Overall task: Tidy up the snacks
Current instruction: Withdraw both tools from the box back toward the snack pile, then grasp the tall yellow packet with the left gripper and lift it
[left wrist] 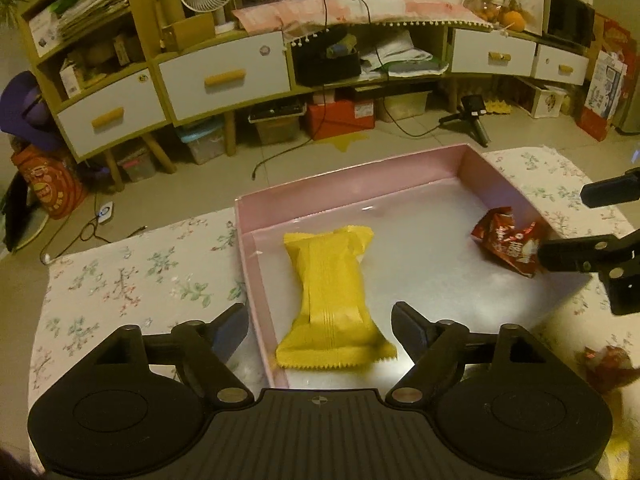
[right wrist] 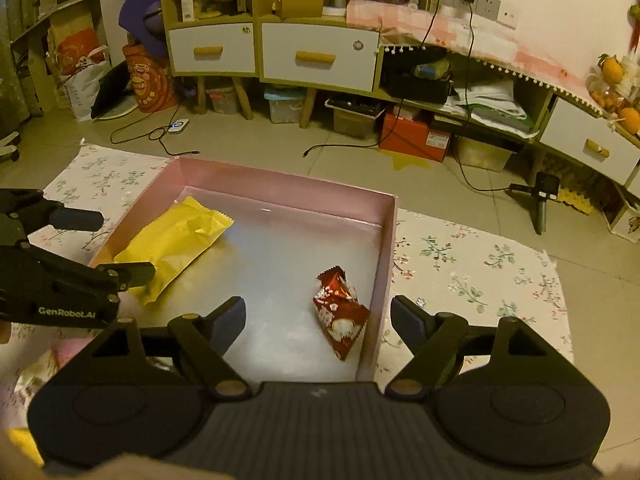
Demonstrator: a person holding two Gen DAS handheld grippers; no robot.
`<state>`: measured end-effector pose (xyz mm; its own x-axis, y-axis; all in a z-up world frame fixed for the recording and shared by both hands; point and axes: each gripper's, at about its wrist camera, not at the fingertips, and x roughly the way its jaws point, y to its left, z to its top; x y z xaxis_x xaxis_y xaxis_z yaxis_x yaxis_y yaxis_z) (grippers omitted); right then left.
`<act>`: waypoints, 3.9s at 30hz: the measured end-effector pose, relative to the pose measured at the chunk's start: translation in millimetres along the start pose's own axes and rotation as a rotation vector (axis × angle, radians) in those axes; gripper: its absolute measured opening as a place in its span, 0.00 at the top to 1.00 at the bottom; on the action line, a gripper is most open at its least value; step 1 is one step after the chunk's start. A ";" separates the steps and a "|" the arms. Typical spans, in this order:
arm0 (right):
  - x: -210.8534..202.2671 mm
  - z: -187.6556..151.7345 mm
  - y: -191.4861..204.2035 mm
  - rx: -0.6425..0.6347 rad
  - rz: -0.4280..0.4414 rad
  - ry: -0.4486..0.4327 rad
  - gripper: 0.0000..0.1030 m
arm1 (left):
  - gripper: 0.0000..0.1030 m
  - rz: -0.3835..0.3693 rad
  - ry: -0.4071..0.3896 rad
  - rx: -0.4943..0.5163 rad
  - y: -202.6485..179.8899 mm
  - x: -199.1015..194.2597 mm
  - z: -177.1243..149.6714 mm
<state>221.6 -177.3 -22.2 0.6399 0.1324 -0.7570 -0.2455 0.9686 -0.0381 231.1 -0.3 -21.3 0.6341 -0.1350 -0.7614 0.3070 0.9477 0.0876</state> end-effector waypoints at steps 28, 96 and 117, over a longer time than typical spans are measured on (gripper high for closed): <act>-82.0 -70.5 65.0 -0.130 0.013 -0.057 0.05 | 0.07 -0.007 -0.023 0.053 -10.3 -116.4 -95.4; -43.8 -108.3 67.3 -0.008 0.051 0.186 0.33 | 0.54 -0.169 0.047 0.139 -67.6 -93.2 -103.9; -49.4 -122.2 50.9 -0.037 0.057 0.220 0.35 | 0.71 -0.188 0.092 0.174 -80.8 -94.7 -119.8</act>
<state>88.5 -160.2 -66.4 0.4513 0.1336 -0.8823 -0.3061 0.9519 -0.0124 61.3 -29.5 -33.2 0.4895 -0.2691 -0.8295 0.5356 0.8434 0.0424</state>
